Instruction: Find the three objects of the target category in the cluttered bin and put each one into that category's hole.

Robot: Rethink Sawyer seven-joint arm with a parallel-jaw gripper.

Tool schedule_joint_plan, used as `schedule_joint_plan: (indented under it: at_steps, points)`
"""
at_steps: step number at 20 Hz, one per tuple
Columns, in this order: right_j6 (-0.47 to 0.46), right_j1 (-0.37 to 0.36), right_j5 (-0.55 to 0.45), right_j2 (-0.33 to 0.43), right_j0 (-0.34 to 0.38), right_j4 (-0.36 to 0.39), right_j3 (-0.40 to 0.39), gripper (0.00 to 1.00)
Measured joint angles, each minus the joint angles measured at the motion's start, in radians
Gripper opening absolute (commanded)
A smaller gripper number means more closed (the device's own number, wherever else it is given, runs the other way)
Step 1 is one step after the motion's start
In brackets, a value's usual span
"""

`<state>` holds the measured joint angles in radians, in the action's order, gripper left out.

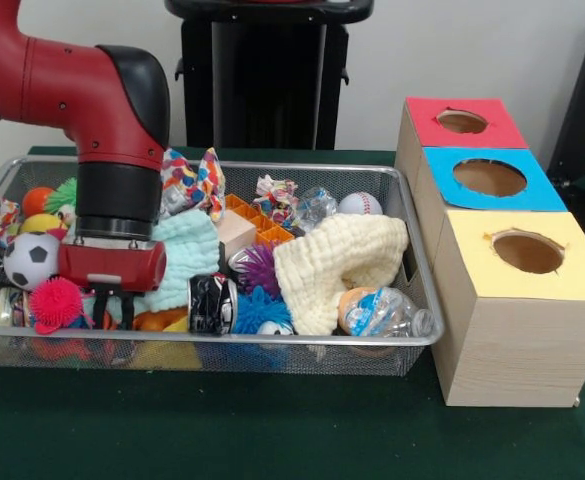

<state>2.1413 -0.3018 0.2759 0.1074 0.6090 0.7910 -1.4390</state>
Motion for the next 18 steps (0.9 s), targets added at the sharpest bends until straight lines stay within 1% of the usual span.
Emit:
schedule_joint_plan:
  at_steps: [18]
  points:
    - [0.000,-0.006,-0.016,0.003,-0.001,-0.001,-0.002,0.00]
